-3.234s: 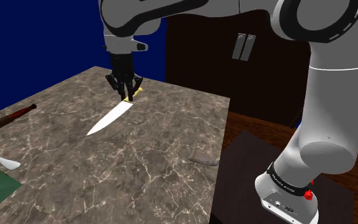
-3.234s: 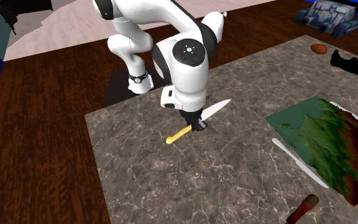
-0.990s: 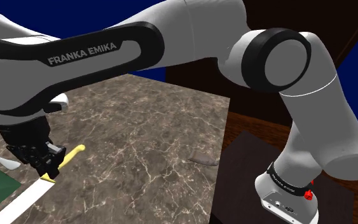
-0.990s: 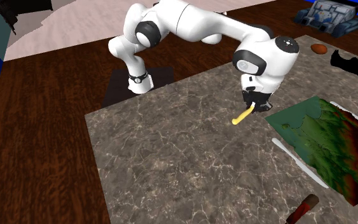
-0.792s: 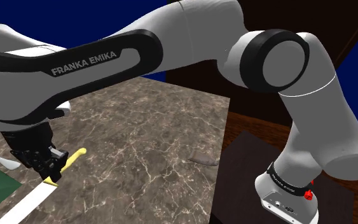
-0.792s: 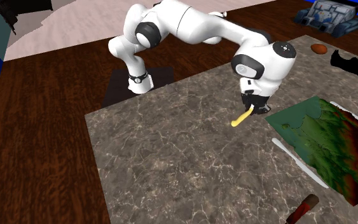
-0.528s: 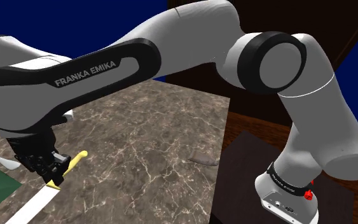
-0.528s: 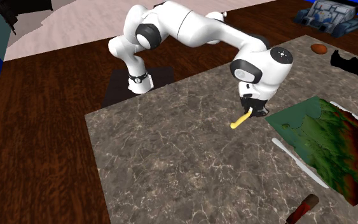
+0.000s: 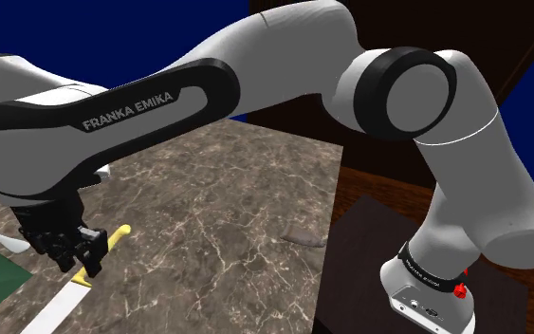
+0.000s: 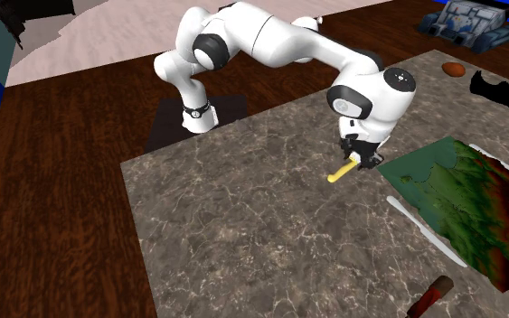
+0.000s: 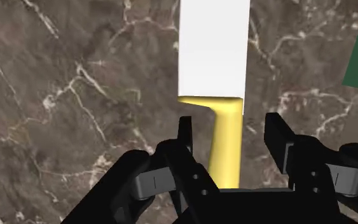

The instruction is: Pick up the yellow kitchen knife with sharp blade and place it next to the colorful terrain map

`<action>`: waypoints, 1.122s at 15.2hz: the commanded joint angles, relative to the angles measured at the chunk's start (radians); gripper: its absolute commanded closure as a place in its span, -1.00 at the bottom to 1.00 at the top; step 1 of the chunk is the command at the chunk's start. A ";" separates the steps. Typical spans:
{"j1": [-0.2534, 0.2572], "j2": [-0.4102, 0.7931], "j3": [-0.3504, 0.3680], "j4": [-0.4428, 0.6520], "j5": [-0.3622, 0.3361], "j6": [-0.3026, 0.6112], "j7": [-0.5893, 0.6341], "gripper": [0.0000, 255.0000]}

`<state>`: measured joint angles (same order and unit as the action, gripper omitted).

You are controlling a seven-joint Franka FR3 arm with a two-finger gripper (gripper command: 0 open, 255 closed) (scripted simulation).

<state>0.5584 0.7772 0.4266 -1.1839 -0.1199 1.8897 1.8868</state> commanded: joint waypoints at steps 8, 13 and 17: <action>0.001 -0.014 0.003 0.080 0.005 -0.092 -0.005 -1.00; 0.002 -0.014 0.003 0.106 0.006 -0.118 -0.006 -1.00; 0.002 -0.014 0.003 0.106 0.006 -0.118 -0.006 -1.00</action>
